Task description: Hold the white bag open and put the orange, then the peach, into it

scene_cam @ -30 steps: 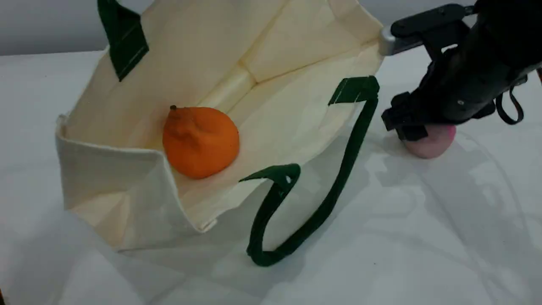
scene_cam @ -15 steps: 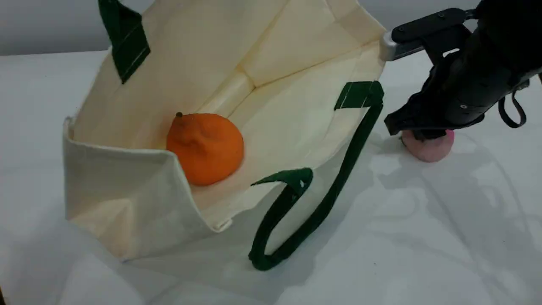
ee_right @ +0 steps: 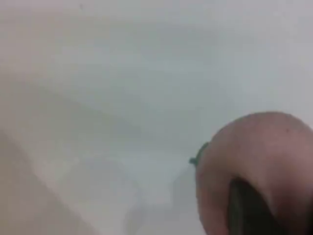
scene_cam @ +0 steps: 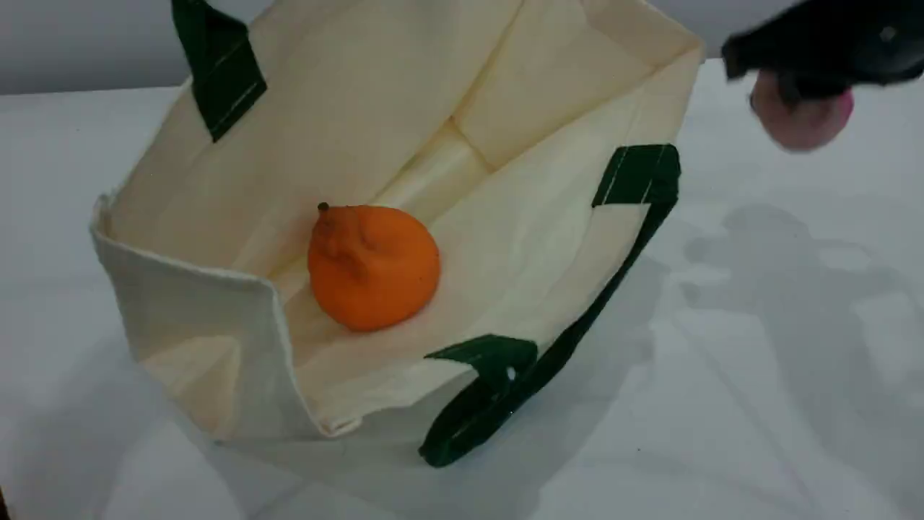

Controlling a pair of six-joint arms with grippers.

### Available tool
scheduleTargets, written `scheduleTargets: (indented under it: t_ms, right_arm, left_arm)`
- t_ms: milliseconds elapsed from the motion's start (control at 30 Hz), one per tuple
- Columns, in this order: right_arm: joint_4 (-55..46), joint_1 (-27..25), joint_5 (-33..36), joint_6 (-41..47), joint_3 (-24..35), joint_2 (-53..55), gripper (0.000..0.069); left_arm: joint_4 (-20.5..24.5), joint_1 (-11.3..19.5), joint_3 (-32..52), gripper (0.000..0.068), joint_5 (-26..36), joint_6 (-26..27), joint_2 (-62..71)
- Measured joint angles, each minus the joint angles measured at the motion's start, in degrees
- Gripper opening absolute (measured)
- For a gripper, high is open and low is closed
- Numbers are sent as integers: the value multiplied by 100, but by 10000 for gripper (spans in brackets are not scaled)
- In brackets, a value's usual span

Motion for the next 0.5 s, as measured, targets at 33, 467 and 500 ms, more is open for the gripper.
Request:
scheduleTargets:
  t_ms: [33,467,500]
  right_arm:
    - [1,0,7,0,18,-181,151]
    - [-56,0,1244,0,370,-2148,149]
    - [-56,0,1465,0,429,-2234,149]
  left_arm:
    - [0,0,0,71,0,0,0]
    - [14,0,0,71,11,0,0]
    - [14,0,0,71,11,0,0]
